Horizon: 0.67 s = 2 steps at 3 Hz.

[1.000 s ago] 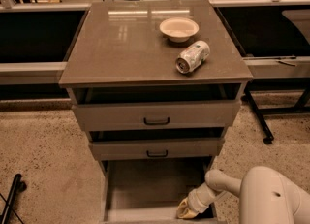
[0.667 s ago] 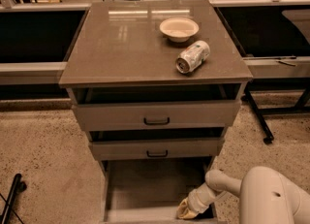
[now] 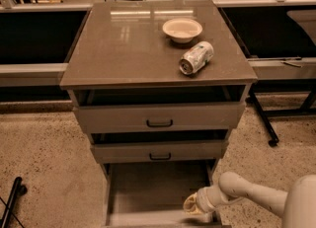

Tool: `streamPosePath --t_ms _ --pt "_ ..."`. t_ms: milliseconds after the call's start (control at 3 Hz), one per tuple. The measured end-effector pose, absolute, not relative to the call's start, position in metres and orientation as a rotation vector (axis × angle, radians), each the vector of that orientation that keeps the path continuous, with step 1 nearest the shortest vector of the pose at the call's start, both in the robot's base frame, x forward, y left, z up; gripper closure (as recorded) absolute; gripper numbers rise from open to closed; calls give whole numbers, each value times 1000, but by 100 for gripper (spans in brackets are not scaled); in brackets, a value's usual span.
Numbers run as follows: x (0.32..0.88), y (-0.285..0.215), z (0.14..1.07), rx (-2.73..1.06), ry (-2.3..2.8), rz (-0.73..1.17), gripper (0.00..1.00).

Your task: Open bottom drawer

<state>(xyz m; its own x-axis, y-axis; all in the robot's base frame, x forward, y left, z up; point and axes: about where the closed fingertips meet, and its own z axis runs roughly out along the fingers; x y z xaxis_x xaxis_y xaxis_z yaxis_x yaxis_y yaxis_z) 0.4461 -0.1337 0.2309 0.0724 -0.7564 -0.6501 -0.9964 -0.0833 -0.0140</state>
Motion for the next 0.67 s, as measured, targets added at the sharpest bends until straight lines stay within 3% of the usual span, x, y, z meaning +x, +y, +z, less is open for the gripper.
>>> streamPosePath --t_ms 333,667 --pt "453 -135 261 -1863 1713 611 80" --pt "453 -135 261 -1863 1713 611 49"
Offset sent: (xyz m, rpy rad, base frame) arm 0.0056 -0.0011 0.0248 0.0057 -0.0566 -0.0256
